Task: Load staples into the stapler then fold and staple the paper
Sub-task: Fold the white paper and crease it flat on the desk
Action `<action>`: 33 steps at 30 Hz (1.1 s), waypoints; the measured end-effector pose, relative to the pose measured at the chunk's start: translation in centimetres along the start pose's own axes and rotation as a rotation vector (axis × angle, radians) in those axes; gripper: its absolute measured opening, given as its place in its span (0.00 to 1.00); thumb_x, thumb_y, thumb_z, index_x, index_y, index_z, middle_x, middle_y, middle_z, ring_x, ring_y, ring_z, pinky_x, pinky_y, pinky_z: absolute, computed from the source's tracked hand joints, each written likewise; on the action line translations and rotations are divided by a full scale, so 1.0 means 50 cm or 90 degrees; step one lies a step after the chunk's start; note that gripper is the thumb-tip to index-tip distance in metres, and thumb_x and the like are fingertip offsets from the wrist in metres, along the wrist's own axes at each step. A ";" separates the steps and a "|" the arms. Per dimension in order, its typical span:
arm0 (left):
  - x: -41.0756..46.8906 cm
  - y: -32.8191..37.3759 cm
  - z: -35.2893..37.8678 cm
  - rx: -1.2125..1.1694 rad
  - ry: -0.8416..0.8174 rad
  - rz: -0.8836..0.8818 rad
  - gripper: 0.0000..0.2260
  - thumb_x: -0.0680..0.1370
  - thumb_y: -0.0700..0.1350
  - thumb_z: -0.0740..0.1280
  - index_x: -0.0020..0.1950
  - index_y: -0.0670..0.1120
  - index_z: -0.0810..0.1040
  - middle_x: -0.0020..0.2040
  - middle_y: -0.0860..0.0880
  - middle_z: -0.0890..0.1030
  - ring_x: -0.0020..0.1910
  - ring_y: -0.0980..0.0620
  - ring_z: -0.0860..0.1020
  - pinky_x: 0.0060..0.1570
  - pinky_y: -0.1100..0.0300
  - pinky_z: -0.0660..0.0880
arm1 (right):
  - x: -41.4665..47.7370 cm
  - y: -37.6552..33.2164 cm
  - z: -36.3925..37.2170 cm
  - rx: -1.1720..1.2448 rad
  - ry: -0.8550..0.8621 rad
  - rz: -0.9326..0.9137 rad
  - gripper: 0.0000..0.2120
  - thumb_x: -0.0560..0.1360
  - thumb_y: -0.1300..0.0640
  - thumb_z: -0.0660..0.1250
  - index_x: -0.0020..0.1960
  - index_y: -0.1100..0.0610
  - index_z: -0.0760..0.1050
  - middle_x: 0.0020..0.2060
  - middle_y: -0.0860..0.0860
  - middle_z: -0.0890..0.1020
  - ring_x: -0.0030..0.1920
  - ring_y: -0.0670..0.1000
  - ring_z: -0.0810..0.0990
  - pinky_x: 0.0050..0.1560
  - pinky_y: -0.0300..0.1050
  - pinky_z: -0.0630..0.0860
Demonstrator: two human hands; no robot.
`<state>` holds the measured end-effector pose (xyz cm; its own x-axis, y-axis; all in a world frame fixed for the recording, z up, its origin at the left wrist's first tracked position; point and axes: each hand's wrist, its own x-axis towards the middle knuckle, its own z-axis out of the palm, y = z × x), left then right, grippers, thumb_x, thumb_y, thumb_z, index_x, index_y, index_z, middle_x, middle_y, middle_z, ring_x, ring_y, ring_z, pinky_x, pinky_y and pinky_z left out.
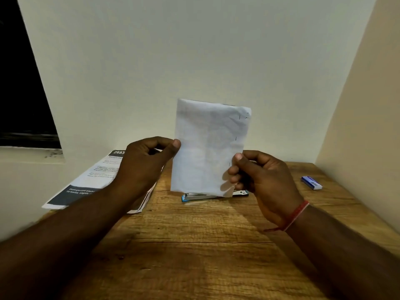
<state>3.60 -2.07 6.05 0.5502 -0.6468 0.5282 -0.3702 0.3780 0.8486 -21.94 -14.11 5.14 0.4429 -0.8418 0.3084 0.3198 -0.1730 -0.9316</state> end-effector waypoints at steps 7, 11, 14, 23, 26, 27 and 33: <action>0.001 -0.012 0.004 -0.086 -0.097 -0.049 0.09 0.84 0.56 0.76 0.52 0.52 0.92 0.38 0.46 0.87 0.30 0.53 0.80 0.29 0.61 0.76 | 0.005 0.000 0.006 0.040 -0.008 -0.045 0.12 0.76 0.54 0.77 0.54 0.62 0.87 0.44 0.61 0.90 0.41 0.55 0.90 0.44 0.45 0.88; -0.014 -0.017 0.018 -0.127 -0.155 -0.072 0.09 0.83 0.56 0.74 0.50 0.53 0.91 0.46 0.39 0.91 0.36 0.47 0.88 0.34 0.59 0.82 | 0.005 -0.001 0.002 0.032 -0.005 -0.055 0.11 0.77 0.55 0.77 0.54 0.62 0.87 0.45 0.61 0.91 0.42 0.55 0.90 0.44 0.45 0.88; -0.016 -0.017 0.023 -0.149 -0.152 -0.070 0.10 0.84 0.54 0.74 0.49 0.50 0.91 0.48 0.38 0.91 0.41 0.45 0.90 0.38 0.58 0.85 | 0.006 0.000 -0.003 0.013 0.005 -0.057 0.06 0.82 0.60 0.75 0.54 0.63 0.86 0.44 0.60 0.90 0.42 0.56 0.90 0.44 0.45 0.88; -0.015 -0.020 0.024 -0.181 -0.129 -0.088 0.17 0.84 0.54 0.75 0.53 0.39 0.88 0.53 0.37 0.92 0.55 0.38 0.92 0.56 0.49 0.90 | 0.003 0.007 0.005 -0.042 0.037 -0.079 0.09 0.82 0.59 0.75 0.55 0.66 0.86 0.46 0.62 0.91 0.47 0.59 0.93 0.51 0.48 0.90; -0.014 -0.021 0.021 -0.223 -0.132 -0.088 0.16 0.82 0.55 0.78 0.54 0.41 0.91 0.55 0.36 0.91 0.59 0.37 0.91 0.62 0.48 0.88 | 0.001 0.006 0.007 -0.021 0.046 -0.083 0.15 0.76 0.52 0.79 0.53 0.64 0.87 0.46 0.61 0.92 0.49 0.59 0.93 0.54 0.49 0.90; -0.013 -0.021 0.020 -0.236 -0.133 -0.089 0.16 0.80 0.55 0.79 0.53 0.42 0.91 0.56 0.36 0.91 0.59 0.37 0.91 0.63 0.48 0.87 | 0.002 0.005 0.006 -0.007 0.044 -0.085 0.16 0.75 0.52 0.80 0.53 0.64 0.88 0.45 0.61 0.92 0.49 0.60 0.93 0.54 0.49 0.90; -0.011 -0.012 0.023 -0.341 -0.110 -0.129 0.20 0.74 0.56 0.82 0.55 0.40 0.92 0.58 0.35 0.91 0.58 0.40 0.91 0.63 0.50 0.87 | 0.006 0.011 -0.003 -0.008 -0.004 -0.114 0.12 0.73 0.55 0.81 0.49 0.63 0.88 0.44 0.64 0.91 0.47 0.61 0.93 0.53 0.49 0.89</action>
<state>2.65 -2.70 5.23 0.4246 -0.8223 0.3789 0.1829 0.4878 0.8536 -21.76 -14.53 4.71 0.3845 -0.7941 0.4707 0.3834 -0.3265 -0.8639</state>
